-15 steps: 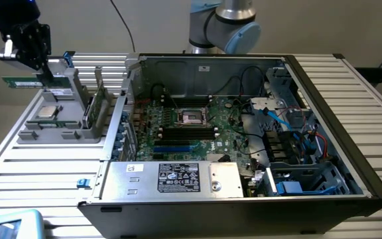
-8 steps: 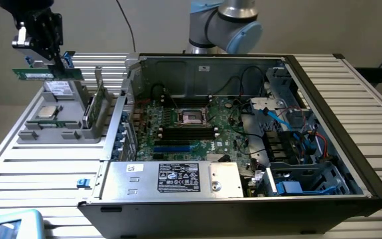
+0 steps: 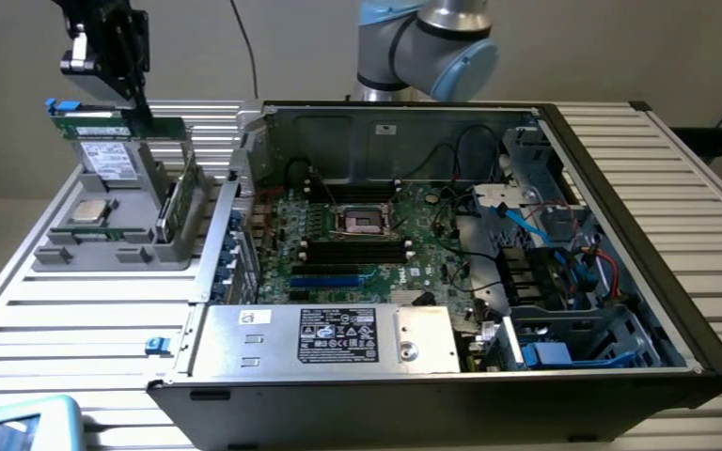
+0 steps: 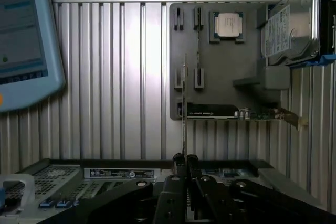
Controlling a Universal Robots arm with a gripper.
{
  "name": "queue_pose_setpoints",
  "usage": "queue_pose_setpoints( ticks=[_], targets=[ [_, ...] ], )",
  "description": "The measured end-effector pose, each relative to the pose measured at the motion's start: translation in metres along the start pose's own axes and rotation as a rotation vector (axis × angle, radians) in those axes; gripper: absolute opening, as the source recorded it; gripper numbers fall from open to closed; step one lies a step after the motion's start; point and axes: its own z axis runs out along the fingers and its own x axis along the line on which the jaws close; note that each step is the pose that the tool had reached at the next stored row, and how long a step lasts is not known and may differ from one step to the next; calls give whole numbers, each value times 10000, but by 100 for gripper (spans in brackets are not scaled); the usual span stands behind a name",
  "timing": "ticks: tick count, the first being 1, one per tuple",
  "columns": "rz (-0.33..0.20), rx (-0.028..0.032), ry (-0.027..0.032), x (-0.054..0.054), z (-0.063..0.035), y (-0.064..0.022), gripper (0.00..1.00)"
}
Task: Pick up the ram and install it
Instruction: 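Pick up the ram and move it above insertion slot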
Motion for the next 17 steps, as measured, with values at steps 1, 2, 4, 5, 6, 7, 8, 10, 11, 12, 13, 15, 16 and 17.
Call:
queue_pose_setpoints(
  ticks=[1,2,4,5,6,7,8,10,11,12,13,15,16,17],
  targets=[
    [0,0,0,0,-9,-44,13],
    [0,1,-1,-1,-17,-89,13],
    [0,0,0,-2,-27,-178,13],
    [0,0,-1,-2,-30,-228,13],
    [0,0,0,-2,-33,-272,13],
    [0,-1,0,-3,-36,-317,13],
    [-1,-1,0,-3,-39,-363,13],
    [0,-1,0,-4,-44,-452,13],
    [0,0,0,-5,-46,-497,13],
    [-1,-1,0,-5,-49,-546,13],
    [-1,-1,0,-6,-51,-588,13],
    [0,-1,0,-7,-56,-679,13],
    [0,-2,-1,-7,-58,-726,13],
    [-1,-2,-1,-7,-60,-771,13]
  ],
)
